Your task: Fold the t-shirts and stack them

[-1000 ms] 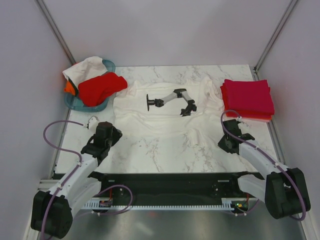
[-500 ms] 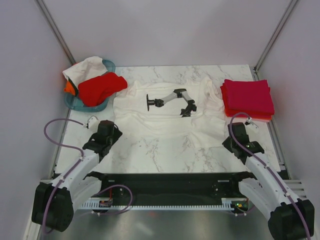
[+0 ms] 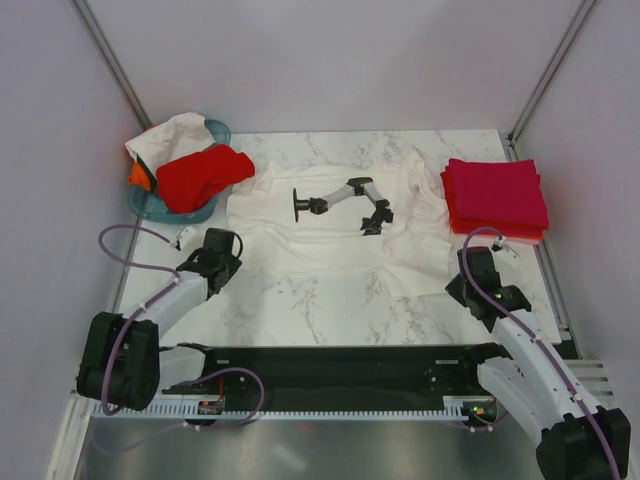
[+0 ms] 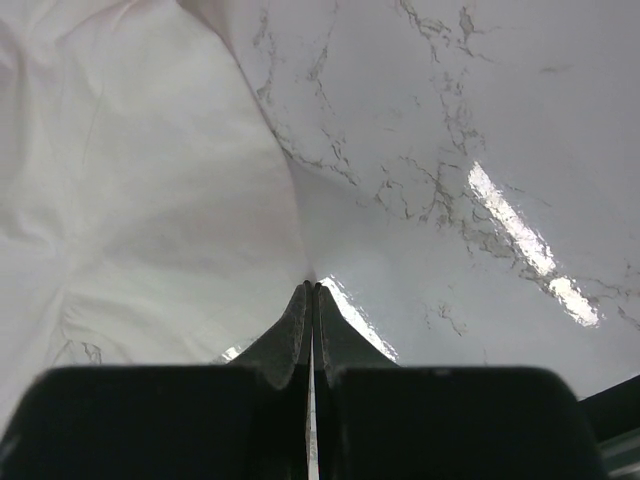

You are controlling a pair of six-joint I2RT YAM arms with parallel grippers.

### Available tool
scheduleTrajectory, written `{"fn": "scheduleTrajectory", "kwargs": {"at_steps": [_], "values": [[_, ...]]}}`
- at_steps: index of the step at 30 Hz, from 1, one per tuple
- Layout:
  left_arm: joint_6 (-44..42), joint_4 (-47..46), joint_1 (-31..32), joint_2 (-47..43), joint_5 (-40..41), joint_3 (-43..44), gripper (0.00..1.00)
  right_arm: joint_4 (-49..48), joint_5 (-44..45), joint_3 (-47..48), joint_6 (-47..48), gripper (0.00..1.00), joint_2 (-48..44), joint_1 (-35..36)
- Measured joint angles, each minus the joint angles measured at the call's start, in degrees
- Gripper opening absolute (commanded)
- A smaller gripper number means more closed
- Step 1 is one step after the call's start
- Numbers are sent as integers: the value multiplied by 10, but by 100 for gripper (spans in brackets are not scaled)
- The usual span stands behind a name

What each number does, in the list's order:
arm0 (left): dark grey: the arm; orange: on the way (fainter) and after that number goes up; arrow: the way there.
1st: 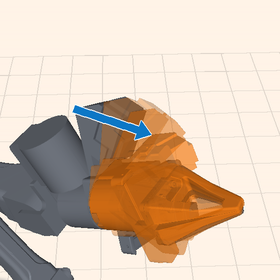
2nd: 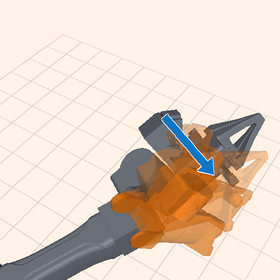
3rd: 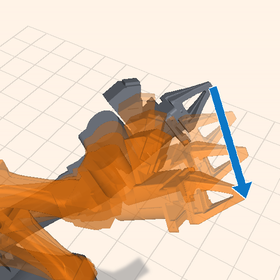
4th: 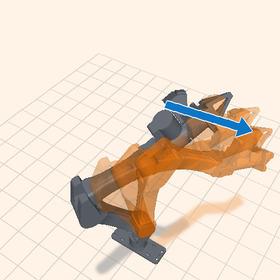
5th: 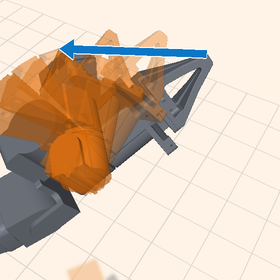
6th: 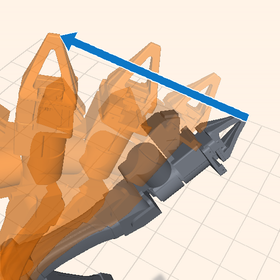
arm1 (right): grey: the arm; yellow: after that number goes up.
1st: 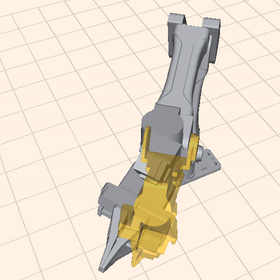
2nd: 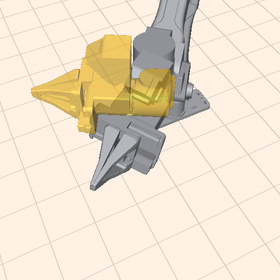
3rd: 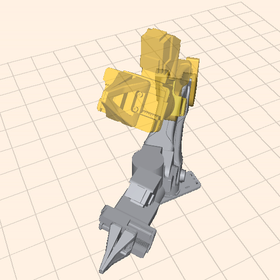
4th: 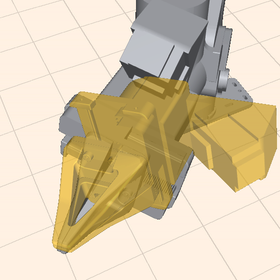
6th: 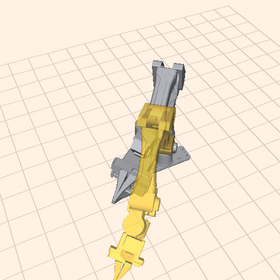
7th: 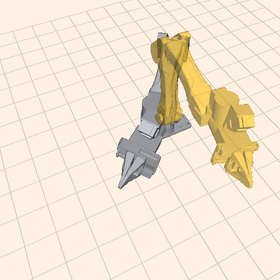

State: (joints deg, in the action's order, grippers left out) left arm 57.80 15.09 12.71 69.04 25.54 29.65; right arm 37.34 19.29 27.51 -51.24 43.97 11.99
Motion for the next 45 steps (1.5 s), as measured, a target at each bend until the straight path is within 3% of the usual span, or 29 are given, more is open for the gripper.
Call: {"fn": "scheduleTrajectory", "kwargs": {"at_steps": [4, 10, 12, 13, 15, 22, 34, 45], "values": [[5, -15, -1, 23, -1, 1, 49, 0, -2, 0, 0, 1, -2, 0], [11, -32, -4, 60, -1, 10, 35, 0, -2, 0, 0, 0, -10, 0], [13, -38, -4, 68, -1, 12, 24, 0, -3, 0, 0, 0, -12, 0], [15, -42, -5, 71, -1, 13, 11, 0, -4, 0, 1, 0, -13, 0], [19, -48, -6, 75, -2, 13, 2, 1, -5, 0, 0, 0, -15, 0], [20, -50, -6, 45, -7, 0, 2, 19, -10, 0, -1, 0, -53, 0], [24, 0, -6, -124, -55, -78, 2, 79, -14, 33, -16, 0, -155, 0], [23, 98, -6, -283, -96, -87, 2, 155, -30, 53, -29, 0, -247, 0]]}}
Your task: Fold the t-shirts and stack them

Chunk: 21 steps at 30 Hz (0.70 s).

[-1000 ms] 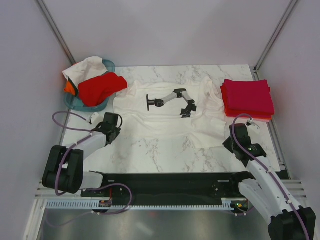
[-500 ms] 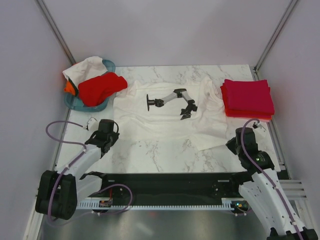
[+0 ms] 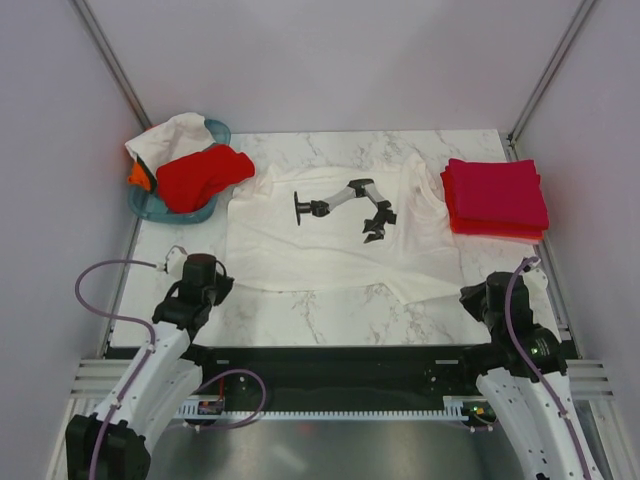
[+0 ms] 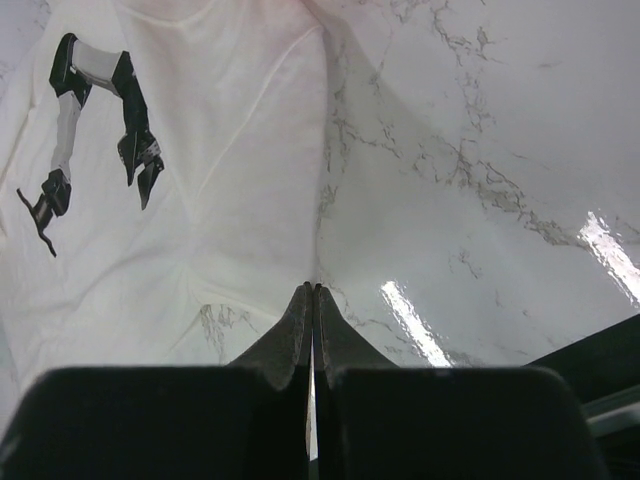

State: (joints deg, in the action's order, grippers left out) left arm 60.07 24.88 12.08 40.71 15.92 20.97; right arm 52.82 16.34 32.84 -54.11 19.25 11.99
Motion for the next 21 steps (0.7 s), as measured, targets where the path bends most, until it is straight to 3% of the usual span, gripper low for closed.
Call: {"fn": "scheduleTrajectory", "kwargs": {"at_steps": [7, 21], "values": [[-2, 43, 0, -39, -12, 1, 2, 28, -6, 0, -4, 0, -13, 0], [-15, 94, -1, 19, 5, 68, 4, -23, 2, 8, 15, 0, 109, 0]]}}
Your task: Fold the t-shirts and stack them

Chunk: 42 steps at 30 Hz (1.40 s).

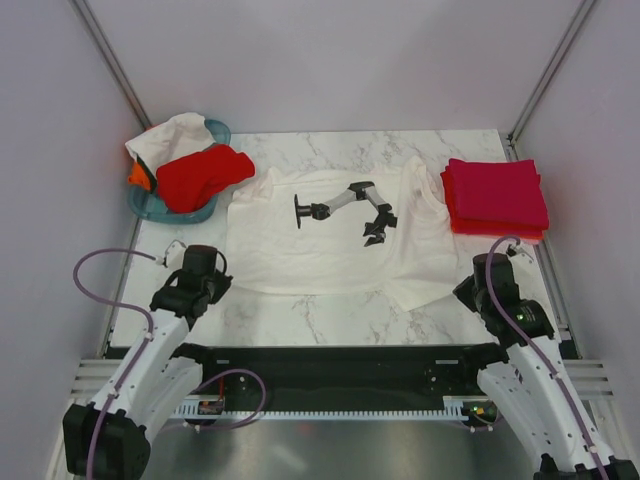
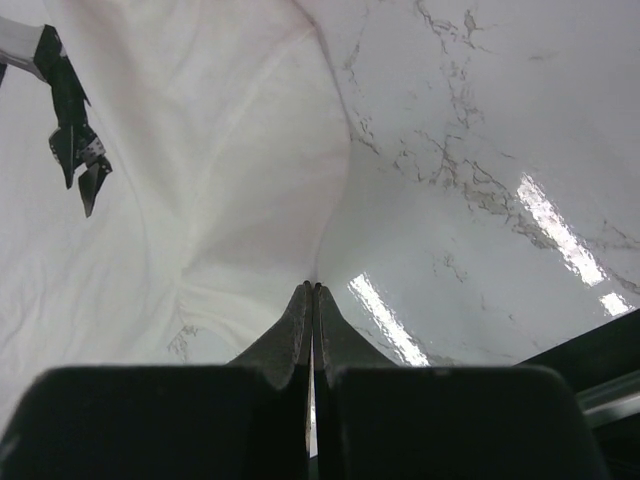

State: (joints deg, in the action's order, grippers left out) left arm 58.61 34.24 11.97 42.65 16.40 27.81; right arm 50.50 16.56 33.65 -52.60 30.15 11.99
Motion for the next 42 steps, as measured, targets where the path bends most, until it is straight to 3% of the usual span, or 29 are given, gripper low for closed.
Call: {"fn": "scheduleTrajectory", "kwargs": {"at_steps": [8, 17, 30, 37, 42], "values": [[0, -2, -3, 54, 0, 1, 4, -24, 17, 6, 13, 0, 78, 0], [-9, -24, -31, 127, -2, 55, 2, -42, 76, 66, 25, 0, 93, 0], [-10, -69, -59, 108, -55, -3, 2, -44, 96, 50, 24, 0, 18, 0], [-10, -106, -59, 139, -78, -9, 2, -91, 65, 23, 40, 0, 140, -1], [-14, -127, -59, 201, -97, 33, 2, -166, 34, 35, 61, 0, 205, -1]]}}
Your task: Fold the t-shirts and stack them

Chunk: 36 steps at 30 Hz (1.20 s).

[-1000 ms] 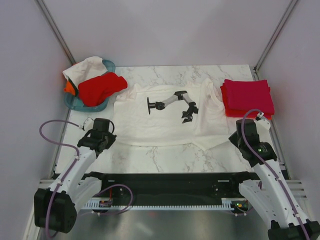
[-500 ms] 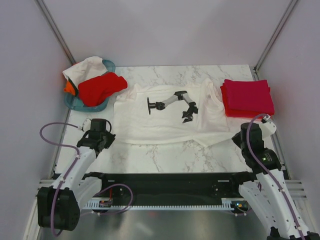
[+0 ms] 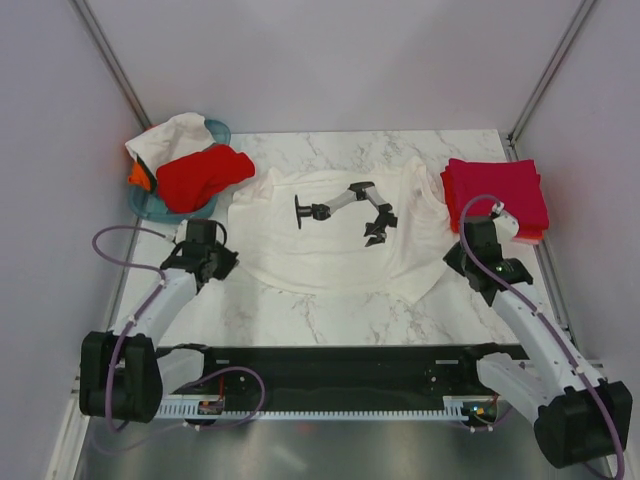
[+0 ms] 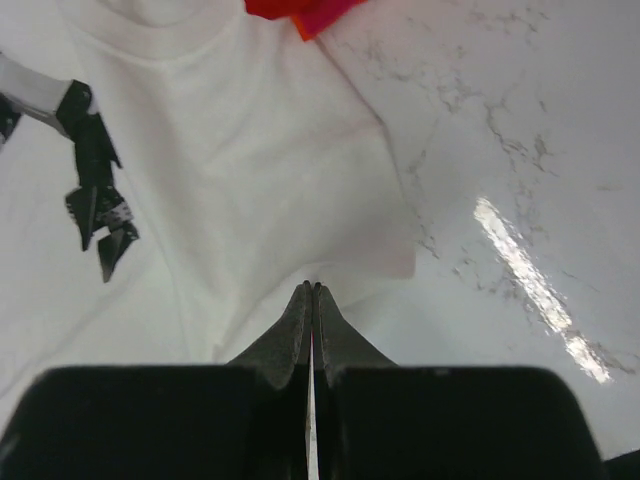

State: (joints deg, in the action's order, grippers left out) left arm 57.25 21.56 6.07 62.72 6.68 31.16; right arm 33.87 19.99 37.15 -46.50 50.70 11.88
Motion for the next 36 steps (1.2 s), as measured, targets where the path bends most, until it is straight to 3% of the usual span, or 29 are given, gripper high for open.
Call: {"fn": "scheduleTrajectory", "kwargs": {"at_steps": [5, 9, 18, 24, 29, 32, 36], "values": [[-16, -14, -1, 99, -47, 170, 2, -49, -47, 142, 12, 0, 106, 0], [-23, -27, 0, 95, -86, 280, 2, -87, -80, 252, 29, 0, 113, 0], [-25, -35, -1, -89, -93, 300, 2, -107, -72, 285, 71, 0, -72, 0], [-25, -36, 0, -94, -87, 291, 2, -116, -64, 297, 71, 0, -72, 0], [-19, -48, -1, -16, -54, 254, 2, -137, -51, 284, 52, 0, 15, 0], [-12, -61, -1, 81, -43, 252, 2, -163, -49, 290, 38, 0, 116, 0], [-11, -47, -3, 271, -53, 377, 2, -167, -61, 373, 21, 0, 296, -5]]}}
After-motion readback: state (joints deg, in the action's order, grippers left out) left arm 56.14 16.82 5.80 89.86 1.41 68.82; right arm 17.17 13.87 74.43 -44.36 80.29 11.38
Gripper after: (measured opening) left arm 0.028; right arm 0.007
